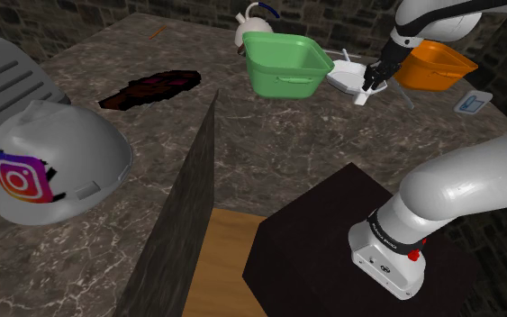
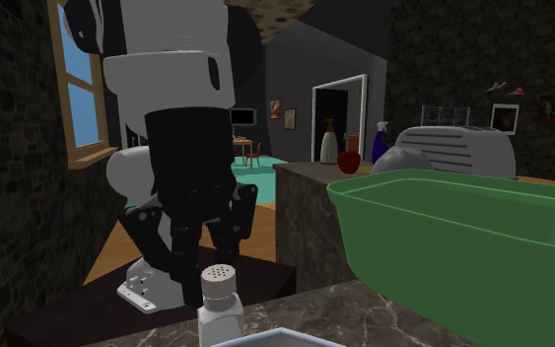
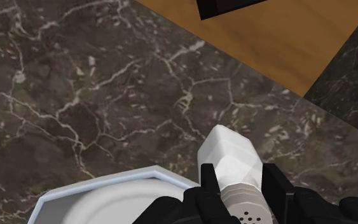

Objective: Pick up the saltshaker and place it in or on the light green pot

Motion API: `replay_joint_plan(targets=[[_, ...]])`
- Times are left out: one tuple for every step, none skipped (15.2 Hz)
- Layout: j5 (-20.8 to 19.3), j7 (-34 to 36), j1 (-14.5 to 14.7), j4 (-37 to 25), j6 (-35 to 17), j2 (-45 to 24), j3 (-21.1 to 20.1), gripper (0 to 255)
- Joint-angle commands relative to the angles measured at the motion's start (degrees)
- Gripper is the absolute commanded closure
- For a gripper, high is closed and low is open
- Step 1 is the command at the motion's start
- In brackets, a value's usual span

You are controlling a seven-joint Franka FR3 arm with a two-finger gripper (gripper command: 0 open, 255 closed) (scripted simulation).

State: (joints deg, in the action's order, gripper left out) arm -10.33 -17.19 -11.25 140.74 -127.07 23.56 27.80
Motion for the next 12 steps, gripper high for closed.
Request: replay_joint_plan(targets=[[0.00, 0.00, 0.00, 0.01, 0.00, -0.01, 0.01, 255], [0.00, -0.01, 0.00, 0.01, 0.01, -0.01, 0.01, 255], [0.00, -0.01, 0.00, 0.00, 0.01, -0.02, 0.01, 255], [0.00, 0.01, 0.00, 0.01, 0.01, -0.01, -0.01, 255], [-0.02, 0.08, -0.02, -0.52, 0.86, 0.33, -0.18, 255], [-0.02, 0.15, -0.03, -1.07, 1.70, 0.63, -0.35, 255], [-0.03, 0.21, -0.04, -1.62, 2.54, 0.92, -0.52, 255], [-0.02, 0.27, -0.05, -2.18, 3.38, 1.19, -0.68, 255], [-0.01, 0.32, -0.05, -2.76, 4.20, 1.45, -0.84, 255], [0.01, 0.37, -0.05, -3.35, 5.03, 1.69, -1.00, 255], [0.03, 0.42, -0.05, -3.95, 5.85, 1.92, -1.15, 255], [0.06, 0.46, -0.04, -4.55, 6.66, 2.13, -1.30, 255]])
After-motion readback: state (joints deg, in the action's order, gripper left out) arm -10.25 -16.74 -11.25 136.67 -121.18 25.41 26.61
